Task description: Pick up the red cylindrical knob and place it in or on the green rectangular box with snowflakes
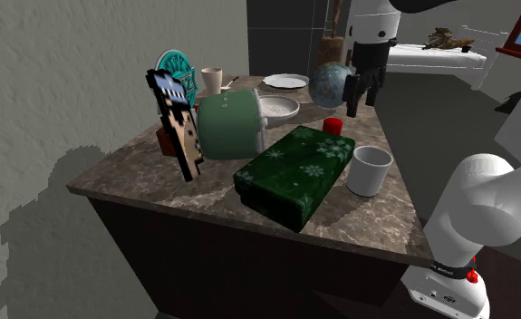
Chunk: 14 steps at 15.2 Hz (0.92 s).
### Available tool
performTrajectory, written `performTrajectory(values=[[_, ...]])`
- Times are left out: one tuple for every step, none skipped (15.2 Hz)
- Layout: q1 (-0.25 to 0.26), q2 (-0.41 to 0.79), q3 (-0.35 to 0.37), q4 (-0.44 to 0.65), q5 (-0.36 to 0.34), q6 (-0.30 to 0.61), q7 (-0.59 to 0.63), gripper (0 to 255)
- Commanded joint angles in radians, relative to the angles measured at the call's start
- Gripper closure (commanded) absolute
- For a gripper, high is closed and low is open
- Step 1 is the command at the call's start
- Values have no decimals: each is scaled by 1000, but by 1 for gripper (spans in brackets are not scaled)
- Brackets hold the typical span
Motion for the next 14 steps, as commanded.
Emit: performTrajectory(values=[[0,0,0,0,0,0,0,0],[-7,14,-14,-10,-9,29,-9,0],[-13,30,-28,-19,-18,58,-19,0],[-20,46,-42,-27,-26,87,-28,0],[-27,64,-57,-33,-34,116,-37,0],[-33,83,-71,-39,-41,146,-46,0],[-39,103,-85,-43,-48,174,-55,0],[-45,125,-100,-45,-54,203,-64,0],[-51,147,-114,-47,-59,232,-73,0],[-57,170,-128,-47,-64,260,-82,0],[-62,194,-143,-46,-68,288,-91,0],[-68,220,-157,-44,-71,316,-101,0],[-73,246,-171,-40,-74,344,-110,0],[-77,273,-185,-36,-75,371,-120,0]])
